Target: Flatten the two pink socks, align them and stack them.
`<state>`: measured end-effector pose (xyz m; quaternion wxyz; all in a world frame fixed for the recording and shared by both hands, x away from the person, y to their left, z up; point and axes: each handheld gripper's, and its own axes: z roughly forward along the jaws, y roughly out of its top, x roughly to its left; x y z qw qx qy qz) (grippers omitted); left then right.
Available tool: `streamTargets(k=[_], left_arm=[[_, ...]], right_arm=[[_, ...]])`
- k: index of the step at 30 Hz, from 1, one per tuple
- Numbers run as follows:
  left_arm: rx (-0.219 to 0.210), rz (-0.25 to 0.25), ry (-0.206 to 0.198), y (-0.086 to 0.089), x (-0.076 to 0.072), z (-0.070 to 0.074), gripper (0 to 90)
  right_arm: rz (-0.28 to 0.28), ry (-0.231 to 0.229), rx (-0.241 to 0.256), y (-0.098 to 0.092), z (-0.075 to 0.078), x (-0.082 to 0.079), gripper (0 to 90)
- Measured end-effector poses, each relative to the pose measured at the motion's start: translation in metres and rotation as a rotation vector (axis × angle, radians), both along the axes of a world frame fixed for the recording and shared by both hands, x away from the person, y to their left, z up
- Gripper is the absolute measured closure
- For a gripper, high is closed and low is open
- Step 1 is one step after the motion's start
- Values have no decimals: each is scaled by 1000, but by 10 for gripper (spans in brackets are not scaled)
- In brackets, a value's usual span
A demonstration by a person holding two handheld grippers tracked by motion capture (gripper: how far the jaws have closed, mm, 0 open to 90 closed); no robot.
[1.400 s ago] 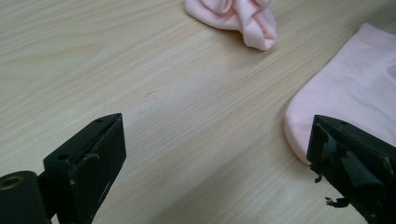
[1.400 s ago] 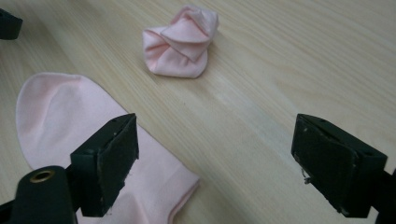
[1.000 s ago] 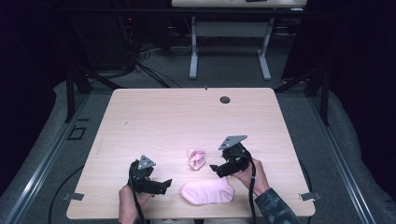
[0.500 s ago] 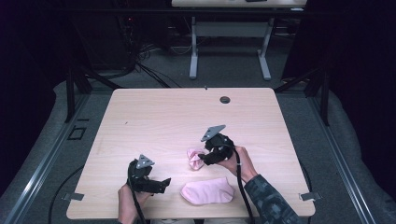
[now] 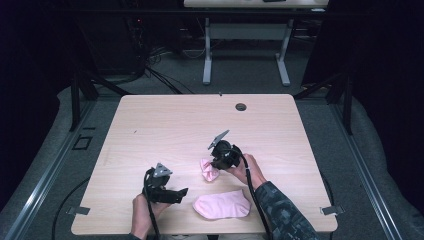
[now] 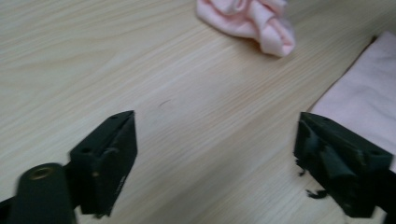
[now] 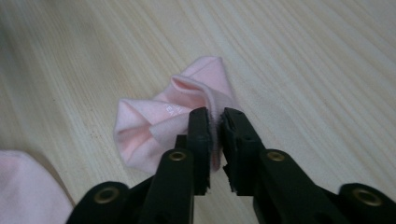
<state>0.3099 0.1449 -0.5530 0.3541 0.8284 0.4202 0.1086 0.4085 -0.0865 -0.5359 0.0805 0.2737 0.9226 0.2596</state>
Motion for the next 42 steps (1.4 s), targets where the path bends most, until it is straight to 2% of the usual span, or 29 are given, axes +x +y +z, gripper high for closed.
streamTargets(k=[1, 2, 3, 5, 7, 8, 9, 11, 13, 15, 16, 19, 21, 24, 27, 29, 32, 33, 35, 37, 38, 39, 40, 42], left_arm=[[4, -16, 1, -7, 3, 0, 179], [1, -37, 9, -14, 7, 0, 214], [-1, -48, 16, -21, 11, -1, 242], [6, -77, 27, -35, 20, -1, 259], [15, -83, 46, -45, 29, -2, 310], [7, -83, 62, -50, 33, -4, 339], [16, -71, 65, -53, 37, -5, 372], [-2, -78, 83, -57, 42, -6, 449], [16, -67, 66, -61, 45, -8, 569], [14, -61, 58, -61, 47, -9, 703], [17, -63, 52, -61, 47, -9, 768], [37, -61, 19, -62, 45, -6, 851], [65, -60, -14, -61, 42, -1, 858], [104, -56, -93, -56, 36, 15, 859], [135, -56, -149, -55, 30, 30, 858], [166, -68, -187, -57, 25, 39, 857], [207, -121, -232, -64, 19, 46, 851], [211, -152, -224, -68, 17, 45, 849], [212, -177, -214, -76, 16, 40, 825], [208, -222, -172, -83, 16, 31, 749], [205, -225, -159, -84, 16, 28, 698], [168, -230, -130, -82, 17, 25, 634], [142, -222, -123, -80, 17, 25, 552], [106, -193, -120, -72, 18, 26, 474]], right_arm=[[-2, 13, 5, -2, 1, 1, 844], [-17, 17, 31, -2, 1, 0, 851], [-13, 19, 22, -3, 2, 0, 854], [-21, 28, 34, -4, 2, 0, 858], [-32, 26, 40, -3, 1, -2, 861], [-33, 27, 40, -4, 0, -2, 863], [-37, 27, 49, -4, -1, -3, 863], [-35, 40, 59, -7, -2, -4, 864], [-46, 48, 78, -9, -2, -5, 865], [-53, 55, 107, -12, 0, -7, 866], [-59, 46, 122, -13, 1, -8, 866], [-74, 36, 149, -18, 8, -12, 867], [-84, 27, 172, -22, 13, -14, 867], [-110, 7, 203, -30, 23, -20, 868], [-138, 5, 236, -39, 30, -24, 868], [-157, 1, 259, -44, 31, -27, 868], [-200, 4, 267, -57, 32, -31, 868], [-209, 7, 267, -60, 31, -32, 868], [-236, 16, 247, -67, 28, -33, 867], [-262, 25, 228, -72, 21, -32, 866], [-268, 29, 220, -73, 17, -32, 865], [-271, 37, 201, -74, 13, -31, 864], [-276, 41, 184, -76, 9, -30, 863], [-284, 44, 157, -79, 3, -28, 861]])
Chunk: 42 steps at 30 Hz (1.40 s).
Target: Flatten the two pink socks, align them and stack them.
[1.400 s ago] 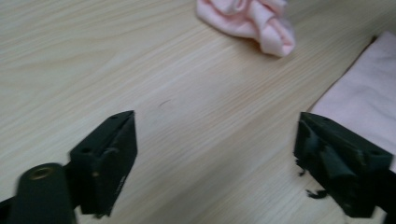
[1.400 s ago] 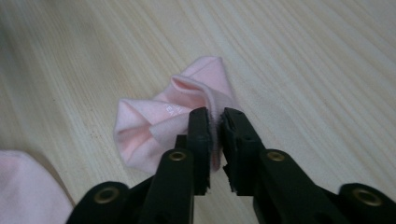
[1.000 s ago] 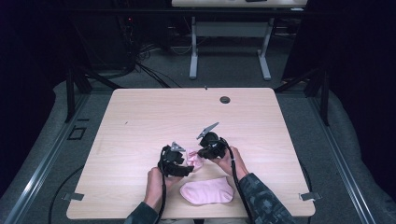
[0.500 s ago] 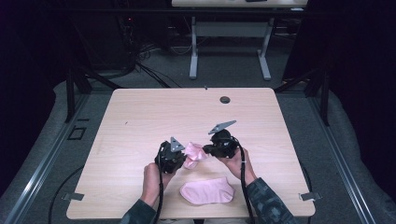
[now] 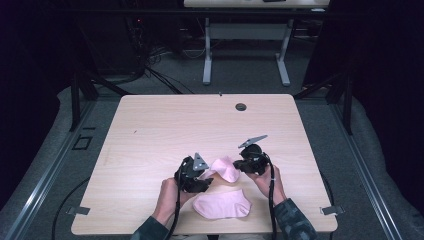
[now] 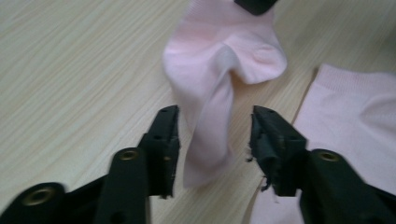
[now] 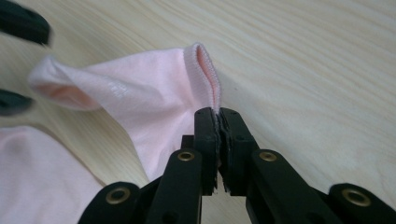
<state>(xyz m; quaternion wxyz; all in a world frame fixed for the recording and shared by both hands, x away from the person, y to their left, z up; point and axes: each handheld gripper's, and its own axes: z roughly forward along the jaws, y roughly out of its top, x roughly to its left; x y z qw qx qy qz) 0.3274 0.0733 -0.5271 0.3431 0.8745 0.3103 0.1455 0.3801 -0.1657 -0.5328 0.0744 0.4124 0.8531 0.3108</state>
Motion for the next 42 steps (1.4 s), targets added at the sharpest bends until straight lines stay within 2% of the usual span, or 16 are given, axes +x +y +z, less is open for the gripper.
streamTargets(k=[1, 3, 7, 16, 17, 21, 22, 24, 27, 29, 30, 32, 34, 35, 39, 42], left_arm=[[-33, 15, 7, 7, 1, 1, 445], [-30, 31, 10, 13, 2, 1, 404], [-4, 37, 50, 18, 9, -6, 387], [-7, -20, 90, -2, 27, -19, 378], [-12, -23, 93, -2, 28, -20, 385], [-16, -81, 89, -8, 32, -24, 588], [-14, -94, 77, -10, 31, -24, 696], [13, -108, 44, -13, 29, -24, 820], [63, -108, -14, -13, 26, -22, 840], [97, -108, -30, -9, 25, -20, 836], [124, -100, -28, -7, 25, -21, 828], [159, -71, -7, -2, 25, -23, 695], [165, -67, 21, 4, 24, -24, 635], [162, -36, 37, 9, 23, -25, 587], [103, 21, 82, 28, 19, -20, 422], [34, 56, 109, 37, 20, -15, 374]], right_arm=[[-4, 8, -3, -2, -2, 1, 861], [-14, 14, -32, -6, -5, 3, 859], [-18, 28, -65, -12, -9, 6, 856], [-15, 43, -76, -17, -11, 5, 855], [-30, 35, -56, -16, -12, 4, 855], [-14, 41, -68, -19, -11, 4, 856], [-17, 35, -66, -19, -12, 4, 856], [-12, 46, -53, -20, -11, 3, 857], [-19, 46, -57, -23, -10, 2, 858], [-31, 50, -56, -25, -11, 1, 858], [-32, 49, -59, -26, -11, 1, 858], [-27, 62, -65, -26, -12, 0, 858], [-25, 63, -61, -25, -14, -1, 856], [-27, 64, -68, -25, -15, -2, 855], [-24, 63, -60, -25, -16, -3, 825], [-23, 59, -55, -26, -14, -4, 788]])
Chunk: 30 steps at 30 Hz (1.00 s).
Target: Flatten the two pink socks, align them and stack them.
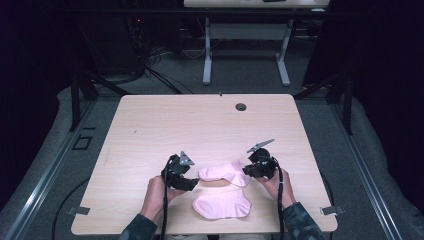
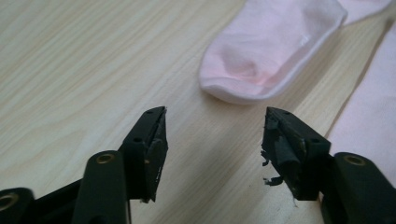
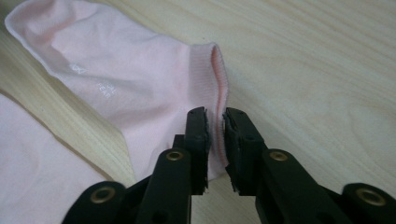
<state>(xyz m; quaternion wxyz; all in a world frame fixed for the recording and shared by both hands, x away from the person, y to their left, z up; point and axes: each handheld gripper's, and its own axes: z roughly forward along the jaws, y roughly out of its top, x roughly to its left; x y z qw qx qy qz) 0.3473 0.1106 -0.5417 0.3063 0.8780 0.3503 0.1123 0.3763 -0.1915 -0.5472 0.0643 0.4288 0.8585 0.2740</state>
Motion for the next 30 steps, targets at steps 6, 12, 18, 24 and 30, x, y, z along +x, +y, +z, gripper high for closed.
streamTargets(k=[6, 12, 18, 24, 30], left_arm=[[-67, 98, 23, -3, 13, 10, 349], [-36, 130, 104, -21, 31, -1, 365], [36, 109, 117, -33, 28, -14, 447], [75, 91, 97, -37, 24, -18, 574], [71, 68, 86, -38, 20, -18, 725]], right_arm=[[-5, -49, 24, -4, 3, -1, 686], [-13, -50, 5, -3, -3, 0, 648], [-14, -49, -28, -2, -11, 1, 635], [-5, -50, -52, 3, -14, 0, 666], [9, -64, -34, 7, -15, -4, 797]])
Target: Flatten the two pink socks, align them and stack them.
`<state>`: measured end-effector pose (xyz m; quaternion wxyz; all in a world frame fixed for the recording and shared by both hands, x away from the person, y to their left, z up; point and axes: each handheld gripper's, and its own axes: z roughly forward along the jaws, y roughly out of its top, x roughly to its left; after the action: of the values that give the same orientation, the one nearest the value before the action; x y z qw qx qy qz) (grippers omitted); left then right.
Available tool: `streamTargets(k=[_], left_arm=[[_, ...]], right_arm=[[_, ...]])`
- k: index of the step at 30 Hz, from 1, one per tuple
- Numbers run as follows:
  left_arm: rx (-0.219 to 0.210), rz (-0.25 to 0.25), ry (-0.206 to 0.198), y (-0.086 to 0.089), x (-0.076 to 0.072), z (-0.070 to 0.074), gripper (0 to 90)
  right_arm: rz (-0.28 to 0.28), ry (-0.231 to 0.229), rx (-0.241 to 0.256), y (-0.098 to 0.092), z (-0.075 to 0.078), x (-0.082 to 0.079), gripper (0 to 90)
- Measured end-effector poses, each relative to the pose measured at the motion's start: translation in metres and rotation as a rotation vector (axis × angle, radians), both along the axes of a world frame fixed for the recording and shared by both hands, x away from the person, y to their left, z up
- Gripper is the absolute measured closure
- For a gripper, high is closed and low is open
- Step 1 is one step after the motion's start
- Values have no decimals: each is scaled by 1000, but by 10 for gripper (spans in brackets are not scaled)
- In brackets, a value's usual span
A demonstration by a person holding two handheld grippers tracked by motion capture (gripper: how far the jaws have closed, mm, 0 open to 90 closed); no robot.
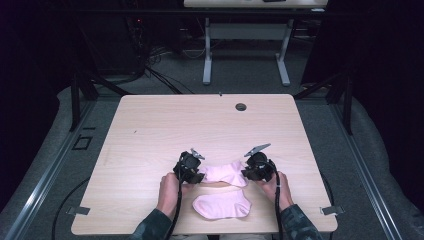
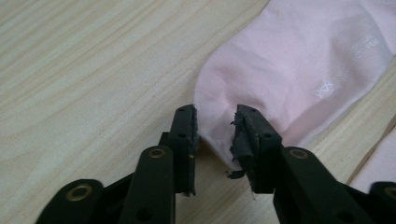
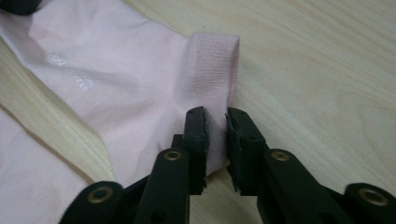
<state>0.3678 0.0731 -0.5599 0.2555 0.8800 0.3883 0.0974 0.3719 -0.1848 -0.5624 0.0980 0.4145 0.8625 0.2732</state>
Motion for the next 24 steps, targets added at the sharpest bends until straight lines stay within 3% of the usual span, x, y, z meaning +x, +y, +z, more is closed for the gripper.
streamTargets(k=[5, 11, 17, 19, 24], left_arm=[[-4, -18, -14, 0, -3, -1, 850], [-15, -19, -30, 4, -4, 1, 882], [-74, -19, -54, 14, -13, 20, 883], [-111, -16, -55, 20, -17, 28, 883], [-143, -27, -63, 29, -28, 43, 882]], right_arm=[[24, -10, -18, 1, 1, -1, 833], [22, -8, 18, -2, 3, -2, 840], [15, -58, 53, -6, 24, -11, 840], [24, -76, 51, -7, 32, -14, 840], [44, -82, 66, -9, 51, -27, 840]])
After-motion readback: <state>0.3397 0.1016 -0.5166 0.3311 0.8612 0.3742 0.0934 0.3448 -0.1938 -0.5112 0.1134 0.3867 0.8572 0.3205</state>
